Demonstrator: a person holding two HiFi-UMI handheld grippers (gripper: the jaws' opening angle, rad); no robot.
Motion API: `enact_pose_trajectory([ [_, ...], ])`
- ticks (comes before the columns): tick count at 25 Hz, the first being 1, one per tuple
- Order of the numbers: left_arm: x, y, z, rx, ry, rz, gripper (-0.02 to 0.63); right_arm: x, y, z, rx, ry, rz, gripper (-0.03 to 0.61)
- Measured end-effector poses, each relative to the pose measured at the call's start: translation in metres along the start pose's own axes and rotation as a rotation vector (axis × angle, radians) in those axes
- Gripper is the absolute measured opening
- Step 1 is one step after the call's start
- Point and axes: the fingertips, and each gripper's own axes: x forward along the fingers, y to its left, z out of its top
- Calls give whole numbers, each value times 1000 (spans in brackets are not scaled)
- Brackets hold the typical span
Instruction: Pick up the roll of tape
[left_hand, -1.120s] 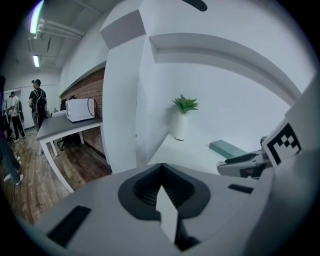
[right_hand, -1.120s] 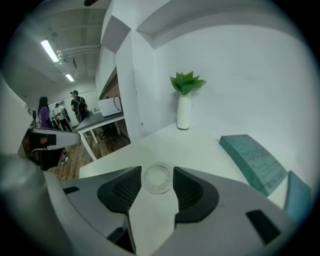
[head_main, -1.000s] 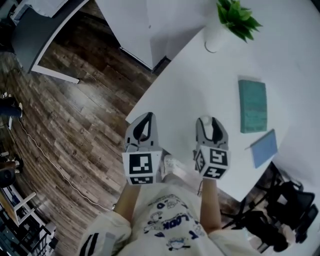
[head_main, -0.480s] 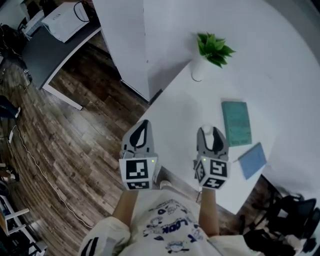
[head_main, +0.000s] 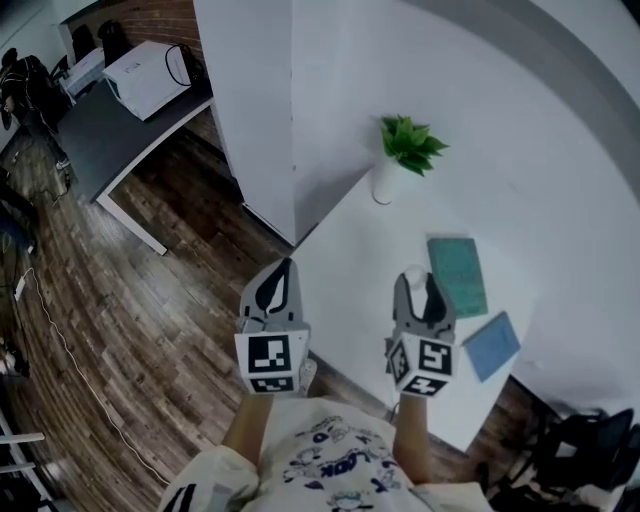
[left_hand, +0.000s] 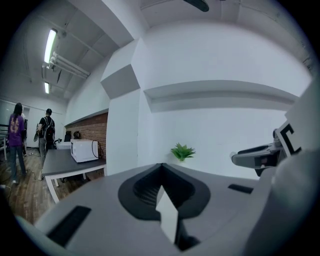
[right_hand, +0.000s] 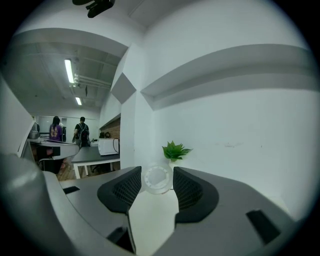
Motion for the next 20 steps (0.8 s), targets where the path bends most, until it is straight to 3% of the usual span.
enact_pose_trajectory([
  [7,-10,2,15,10,-36,9,0,-9,0,19,-2,-62,-4,196],
  [20,-18,1,24,12,-58,15,0,-16,6,26,-20,-75,12,196],
])
